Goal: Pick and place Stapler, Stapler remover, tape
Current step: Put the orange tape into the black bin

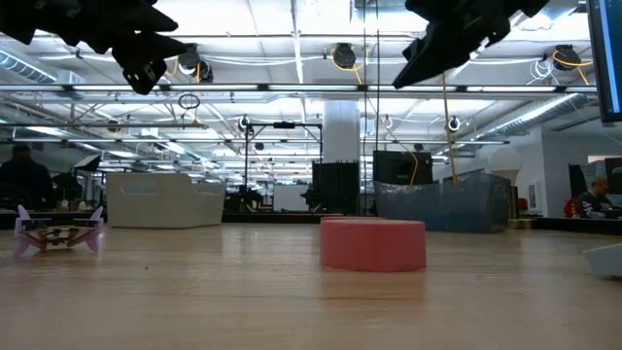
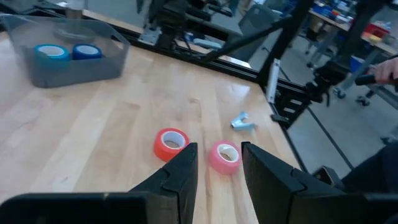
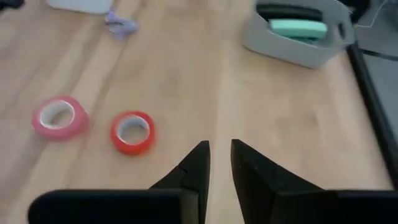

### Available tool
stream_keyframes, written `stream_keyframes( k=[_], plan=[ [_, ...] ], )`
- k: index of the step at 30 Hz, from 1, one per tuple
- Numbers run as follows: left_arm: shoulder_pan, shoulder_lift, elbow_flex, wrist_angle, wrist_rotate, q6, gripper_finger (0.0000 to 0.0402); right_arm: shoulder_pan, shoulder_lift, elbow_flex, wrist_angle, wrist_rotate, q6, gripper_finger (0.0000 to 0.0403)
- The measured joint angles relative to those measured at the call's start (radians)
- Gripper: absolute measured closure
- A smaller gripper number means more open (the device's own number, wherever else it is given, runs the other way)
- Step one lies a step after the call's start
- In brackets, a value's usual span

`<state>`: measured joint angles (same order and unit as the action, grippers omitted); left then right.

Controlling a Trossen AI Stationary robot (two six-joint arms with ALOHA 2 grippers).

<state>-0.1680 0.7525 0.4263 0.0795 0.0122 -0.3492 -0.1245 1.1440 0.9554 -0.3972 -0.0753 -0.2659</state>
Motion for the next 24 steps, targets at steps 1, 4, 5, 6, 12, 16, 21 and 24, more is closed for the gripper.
stream_keyframes(
  k=[1,4,5,6,12,16,21,24],
  plan=[
    [0.0,0.0,0.0,0.0,0.012,0.0,0.0275,0.03,0.014,0.0,0.018,0.016,0.019,0.0347],
    [-0.001,0.0,0.0,0.001,0.045,0.001,0.0275,0.105,0.064,0.0,0.035,0.077,0.056,0.0339],
    [-0.004,0.0,0.0,0.001,0.052,0.003,0.0275,0.122,0.084,0.003,0.043,0.079,0.062,0.0335],
    [-0.005,0.0,0.0,0.0,0.062,0.008,0.0275,0.139,0.105,0.007,0.044,0.08,0.075,0.033],
    [-0.028,0.0,0.0,0.0,0.07,0.015,0.0275,0.196,0.246,0.073,0.036,0.082,0.113,0.0297],
    [-0.045,0.0,0.0,0.0,0.07,0.028,0.0275,0.2,0.336,0.14,0.006,0.077,0.13,0.0271],
    [-0.065,0.0,0.0,0.0,0.069,0.032,0.0275,0.199,0.432,0.214,-0.039,0.075,0.153,0.0248],
    [-0.077,0.0,0.0,0.0,0.069,0.035,0.0275,0.199,0.487,0.252,-0.047,0.072,0.171,0.0242]
  ],
)
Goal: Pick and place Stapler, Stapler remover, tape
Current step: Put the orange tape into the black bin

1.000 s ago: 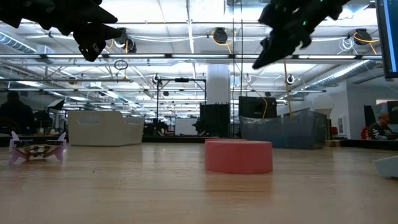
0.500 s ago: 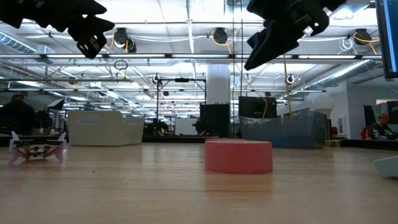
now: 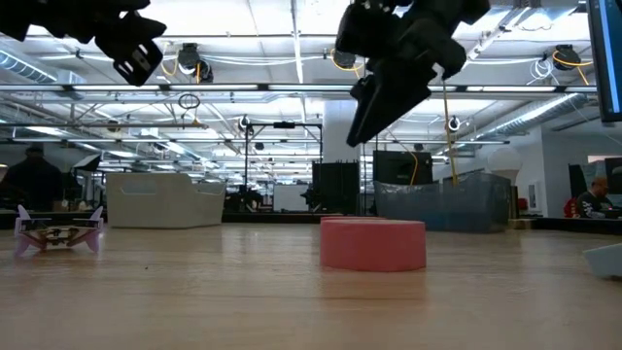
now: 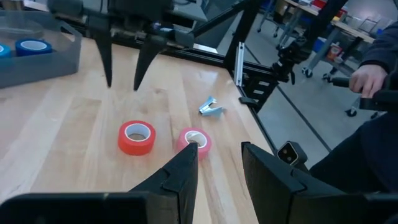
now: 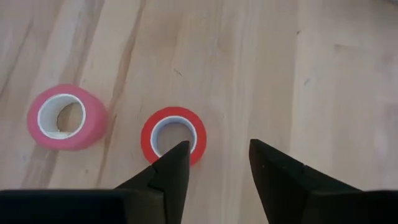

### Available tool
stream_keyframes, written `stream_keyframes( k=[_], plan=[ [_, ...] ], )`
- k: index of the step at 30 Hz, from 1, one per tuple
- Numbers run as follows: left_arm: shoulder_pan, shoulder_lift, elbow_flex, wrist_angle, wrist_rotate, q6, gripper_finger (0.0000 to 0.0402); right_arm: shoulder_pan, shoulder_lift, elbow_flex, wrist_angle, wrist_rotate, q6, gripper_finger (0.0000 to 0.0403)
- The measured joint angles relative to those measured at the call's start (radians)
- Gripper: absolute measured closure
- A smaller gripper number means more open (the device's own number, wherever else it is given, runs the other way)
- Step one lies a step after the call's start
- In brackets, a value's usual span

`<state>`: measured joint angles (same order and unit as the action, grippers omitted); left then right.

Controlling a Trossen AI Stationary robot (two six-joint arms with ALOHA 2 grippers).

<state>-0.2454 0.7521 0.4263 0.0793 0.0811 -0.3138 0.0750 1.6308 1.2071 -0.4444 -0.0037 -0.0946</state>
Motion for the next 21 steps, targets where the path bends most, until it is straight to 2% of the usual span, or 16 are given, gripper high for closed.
stream_keyframes(
  k=[9,21],
  plan=[
    [-0.019,0.0,0.0,0.0,-0.002,0.041,0.0275,-0.001,0.113,0.05,-0.001,-0.053,0.033,0.024],
    [-0.018,0.0,0.0,-0.001,-0.003,0.055,0.0275,-0.001,0.22,0.049,0.014,-0.053,0.068,0.0234]
  ],
)
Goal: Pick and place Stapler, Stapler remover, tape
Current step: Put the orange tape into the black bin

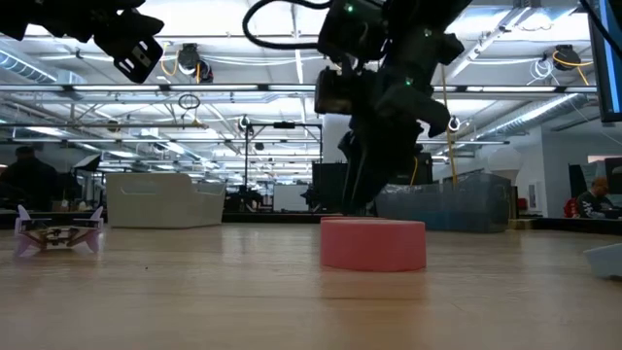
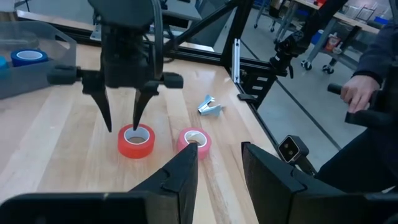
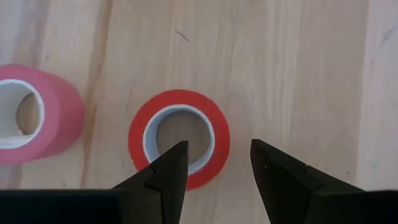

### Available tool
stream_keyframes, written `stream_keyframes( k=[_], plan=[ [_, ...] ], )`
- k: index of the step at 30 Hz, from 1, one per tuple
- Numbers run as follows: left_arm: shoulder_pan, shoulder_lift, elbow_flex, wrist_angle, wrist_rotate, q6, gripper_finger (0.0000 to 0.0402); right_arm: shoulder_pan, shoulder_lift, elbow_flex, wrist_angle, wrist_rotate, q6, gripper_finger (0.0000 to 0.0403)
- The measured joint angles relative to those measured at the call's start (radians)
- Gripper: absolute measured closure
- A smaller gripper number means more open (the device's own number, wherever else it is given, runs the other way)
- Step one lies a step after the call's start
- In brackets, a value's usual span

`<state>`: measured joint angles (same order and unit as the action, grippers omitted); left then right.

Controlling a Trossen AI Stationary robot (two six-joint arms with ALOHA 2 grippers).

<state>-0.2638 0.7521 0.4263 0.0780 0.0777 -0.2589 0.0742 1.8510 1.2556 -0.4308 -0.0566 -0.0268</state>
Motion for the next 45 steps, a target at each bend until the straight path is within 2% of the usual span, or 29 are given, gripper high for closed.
stream_keyframes(
  k=[15,32,37,45],
  plan=[
    [0.0,0.0,0.0,0.0,0.0,0.018,0.0275,-0.002,0.065,0.001,0.019,0.006,0.011,0.0243],
    [0.0,0.0,0.0,0.0,0.0,0.026,0.0275,-0.009,0.053,-0.002,0.065,0.013,-0.023,0.0372],
    [0.0,0.0,0.0,0.0,0.0,0.029,0.0275,-0.015,-0.001,-0.002,0.066,0.006,-0.016,0.0369],
    [0.0,0.0,0.0,0.001,0.0,0.029,0.0275,-0.015,-0.228,-0.002,0.061,-0.007,0.008,0.0372]
  ],
)
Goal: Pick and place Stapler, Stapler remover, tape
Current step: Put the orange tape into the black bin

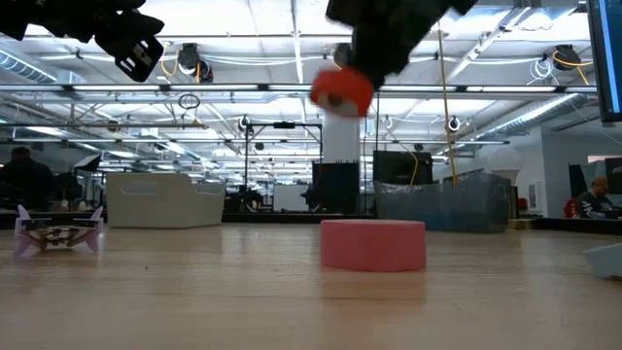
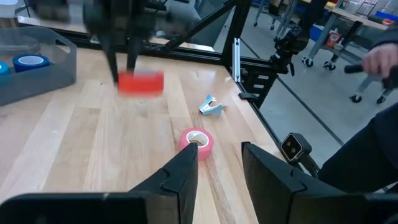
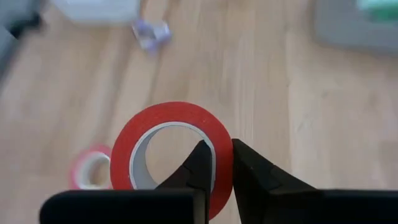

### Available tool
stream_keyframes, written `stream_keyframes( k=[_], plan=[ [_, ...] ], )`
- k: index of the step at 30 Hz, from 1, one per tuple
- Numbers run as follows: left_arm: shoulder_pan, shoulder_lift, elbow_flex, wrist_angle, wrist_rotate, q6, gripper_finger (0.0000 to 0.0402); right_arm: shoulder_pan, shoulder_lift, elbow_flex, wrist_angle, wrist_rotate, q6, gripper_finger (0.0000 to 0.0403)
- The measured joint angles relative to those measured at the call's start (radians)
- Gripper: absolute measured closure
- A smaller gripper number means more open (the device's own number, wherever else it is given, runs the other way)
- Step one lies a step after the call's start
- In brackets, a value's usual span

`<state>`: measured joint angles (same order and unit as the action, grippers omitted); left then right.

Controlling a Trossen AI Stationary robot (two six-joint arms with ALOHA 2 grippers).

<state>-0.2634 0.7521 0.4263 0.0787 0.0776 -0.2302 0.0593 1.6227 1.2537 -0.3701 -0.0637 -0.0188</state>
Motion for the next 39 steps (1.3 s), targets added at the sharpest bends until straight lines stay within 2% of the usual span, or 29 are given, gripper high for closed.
stream_keyframes(
  k=[5,10,15,19,25,35,39],
  plan=[
    [0.0,0.0,0.0,0.0,0.0,0.006,0.0275,0.0,-0.148,0.0,0.0,0.006,0.036,0.037],
    [0.0,0.0,0.0,0.0,0.0,0.024,0.0275,-0.008,-0.261,0.0,-0.001,0.151,0.012,0.0372],
    [0.0,0.0,0.0,0.0,0.0,0.026,0.0275,-0.041,-0.334,0.0,-0.004,0.35,-0.045,0.037],
    [0.0,0.0,0.0,0.0,-0.001,0.026,0.0275,-0.091,-0.357,0.0,-0.002,0.498,-0.13,0.0372],
    [0.0,0.0,0.0,0.0,-0.003,0.026,0.0275,-0.199,-0.347,-0.002,-0.006,0.637,-0.249,0.037],
    [0.0,0.0,0.0,0.0,-0.089,0.026,0.0275,-0.39,-0.341,-0.105,-0.083,0.66,-0.275,0.037],
    [0.0,0.0,0.0,0.0,-0.089,0.026,0.0275,-0.434,-0.343,-0.182,-0.075,0.583,-0.243,0.0372]
  ],
)
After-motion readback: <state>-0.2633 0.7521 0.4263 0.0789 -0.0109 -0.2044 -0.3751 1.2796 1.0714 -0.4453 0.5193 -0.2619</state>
